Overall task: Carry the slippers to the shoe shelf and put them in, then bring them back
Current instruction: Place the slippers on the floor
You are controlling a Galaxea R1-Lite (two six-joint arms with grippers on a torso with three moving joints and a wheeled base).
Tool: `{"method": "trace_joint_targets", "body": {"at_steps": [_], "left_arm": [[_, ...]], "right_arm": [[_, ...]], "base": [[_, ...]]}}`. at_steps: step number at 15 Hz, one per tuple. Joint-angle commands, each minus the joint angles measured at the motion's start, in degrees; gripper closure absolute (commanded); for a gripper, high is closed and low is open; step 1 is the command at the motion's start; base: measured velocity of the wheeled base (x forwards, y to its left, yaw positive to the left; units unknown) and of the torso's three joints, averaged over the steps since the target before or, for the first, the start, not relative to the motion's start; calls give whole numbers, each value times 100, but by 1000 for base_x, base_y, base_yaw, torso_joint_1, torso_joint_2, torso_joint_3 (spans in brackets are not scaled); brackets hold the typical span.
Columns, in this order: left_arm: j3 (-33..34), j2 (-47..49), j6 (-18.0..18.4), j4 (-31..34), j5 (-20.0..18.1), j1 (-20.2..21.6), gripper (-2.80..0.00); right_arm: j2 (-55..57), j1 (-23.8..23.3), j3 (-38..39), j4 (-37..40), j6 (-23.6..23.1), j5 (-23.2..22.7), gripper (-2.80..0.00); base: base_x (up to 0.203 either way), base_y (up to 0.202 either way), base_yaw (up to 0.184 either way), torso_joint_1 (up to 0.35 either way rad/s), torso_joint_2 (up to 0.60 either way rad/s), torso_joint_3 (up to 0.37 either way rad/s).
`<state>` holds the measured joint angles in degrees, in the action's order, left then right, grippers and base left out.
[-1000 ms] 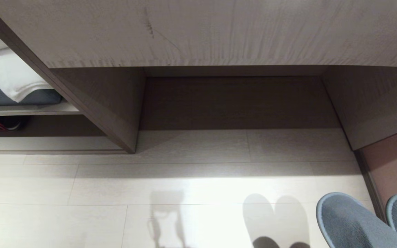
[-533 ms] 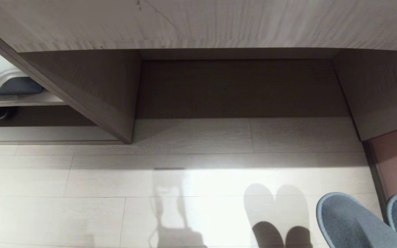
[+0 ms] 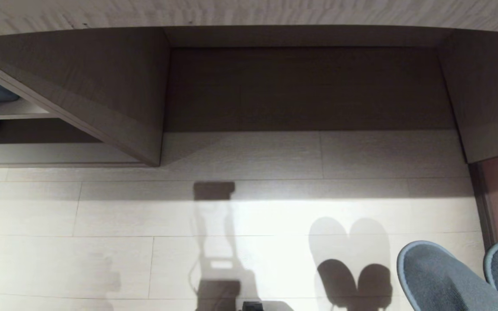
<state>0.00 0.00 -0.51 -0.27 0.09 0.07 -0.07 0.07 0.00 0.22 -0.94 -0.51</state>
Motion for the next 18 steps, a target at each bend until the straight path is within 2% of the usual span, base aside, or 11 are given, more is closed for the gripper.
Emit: {"method": "trace_joint_targets", "body": {"at_steps": [1, 18], "left_arm": [[0, 9, -2, 0, -1, 1, 0], [0, 9, -2, 0, -1, 1, 0]], "right_arm": [[7, 1, 0, 4, -3, -2, 0], [7, 1, 0, 13, -3, -2, 0]], "base": [[0, 0, 0, 2, 2, -191], [0, 0, 0, 3, 3, -196]]}}
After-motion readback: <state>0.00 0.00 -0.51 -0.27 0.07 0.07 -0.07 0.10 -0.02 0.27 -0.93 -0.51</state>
